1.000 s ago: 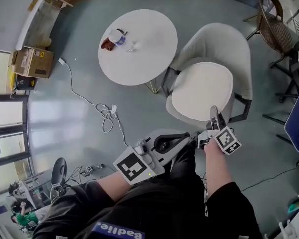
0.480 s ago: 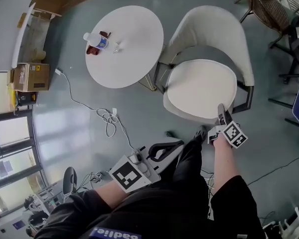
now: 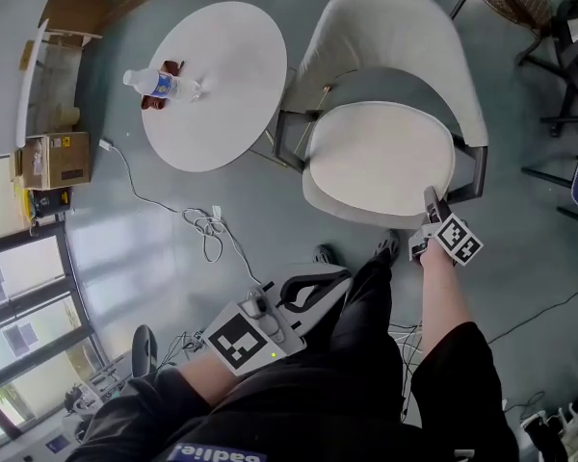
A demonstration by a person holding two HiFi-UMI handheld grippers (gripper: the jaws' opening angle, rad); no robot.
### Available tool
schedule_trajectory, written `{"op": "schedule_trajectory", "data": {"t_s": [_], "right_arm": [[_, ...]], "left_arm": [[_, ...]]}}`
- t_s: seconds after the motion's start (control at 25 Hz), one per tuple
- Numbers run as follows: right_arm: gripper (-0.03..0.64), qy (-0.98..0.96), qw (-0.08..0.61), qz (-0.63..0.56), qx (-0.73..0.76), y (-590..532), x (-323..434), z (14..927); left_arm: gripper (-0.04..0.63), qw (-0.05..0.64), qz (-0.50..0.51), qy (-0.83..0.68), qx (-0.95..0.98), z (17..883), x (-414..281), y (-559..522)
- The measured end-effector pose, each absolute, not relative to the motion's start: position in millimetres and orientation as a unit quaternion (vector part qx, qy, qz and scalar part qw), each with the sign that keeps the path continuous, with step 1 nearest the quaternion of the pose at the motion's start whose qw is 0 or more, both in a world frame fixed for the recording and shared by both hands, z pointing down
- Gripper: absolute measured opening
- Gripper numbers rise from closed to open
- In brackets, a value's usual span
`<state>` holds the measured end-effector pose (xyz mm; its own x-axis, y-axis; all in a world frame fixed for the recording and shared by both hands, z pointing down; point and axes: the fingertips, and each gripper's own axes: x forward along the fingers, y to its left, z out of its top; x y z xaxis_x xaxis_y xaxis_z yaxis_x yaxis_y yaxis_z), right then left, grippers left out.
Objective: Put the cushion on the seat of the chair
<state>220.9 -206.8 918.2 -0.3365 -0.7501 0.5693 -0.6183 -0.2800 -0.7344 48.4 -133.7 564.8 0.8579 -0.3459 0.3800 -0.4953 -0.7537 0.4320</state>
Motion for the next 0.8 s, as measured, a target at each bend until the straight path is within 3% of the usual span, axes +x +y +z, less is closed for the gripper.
{"op": "schedule_trajectory", "data": {"t_s": [0.36, 0.44, 0.52, 0.8], "right_arm": [[0.084, 0.58, 0.044, -0.587, -0.564, -199, 231, 968], [0.125, 0.583, 0.026, -0.589, -0.558, -197, 230, 973], [0.208, 0.591, 0.005, -0.589, -0.551, -194, 227, 976], [0.264, 0.569, -0.038, -0.603, -0.558, -168, 244, 978]], "left_arm": [[0.015, 0.282, 0.159, -0.223, 0.919, 582, 58, -133], [0.015, 0.284, 0.161, -0.226, 0.918, 583, 60, -132], [0.015, 0.279, 0.159, -0.226, 0.92, 581, 63, -133], [0.015, 0.26, 0.146, -0.236, 0.925, 555, 63, -133]]}}
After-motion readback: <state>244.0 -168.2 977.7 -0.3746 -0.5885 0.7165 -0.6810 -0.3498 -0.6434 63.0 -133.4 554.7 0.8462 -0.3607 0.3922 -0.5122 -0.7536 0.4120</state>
